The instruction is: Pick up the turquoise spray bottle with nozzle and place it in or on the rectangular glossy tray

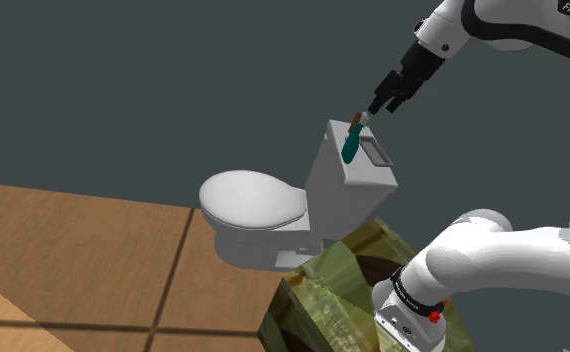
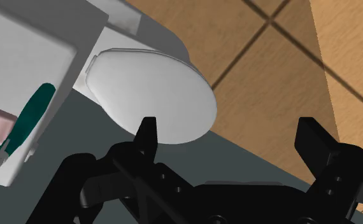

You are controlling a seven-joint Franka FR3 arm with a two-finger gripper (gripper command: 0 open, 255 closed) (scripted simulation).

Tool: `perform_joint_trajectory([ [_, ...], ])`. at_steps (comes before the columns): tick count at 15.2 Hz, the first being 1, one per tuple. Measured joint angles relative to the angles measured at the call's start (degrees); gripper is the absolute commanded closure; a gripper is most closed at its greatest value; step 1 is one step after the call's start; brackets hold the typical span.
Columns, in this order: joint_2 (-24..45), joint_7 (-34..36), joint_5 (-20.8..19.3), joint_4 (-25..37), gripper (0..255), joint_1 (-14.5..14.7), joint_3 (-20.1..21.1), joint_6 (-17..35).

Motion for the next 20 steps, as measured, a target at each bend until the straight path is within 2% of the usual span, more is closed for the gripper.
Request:
perform_joint_trajectory([
  [2, 0.2, 0.1, -0.2, -0.5, 0, -0.3, -0.1, 0.9],
  [4, 0.5, 0.4, -0.9, -3.1, 0, -1.2, -0.3, 4.7],
  [12, 6.2, 2.6, -4.1, -11.8, 0, -5.6, -1.8, 23.5],
  [20, 18.4, 5.6, -6.9, -14.2, 0, -10.1, -3.8, 42.7],
])
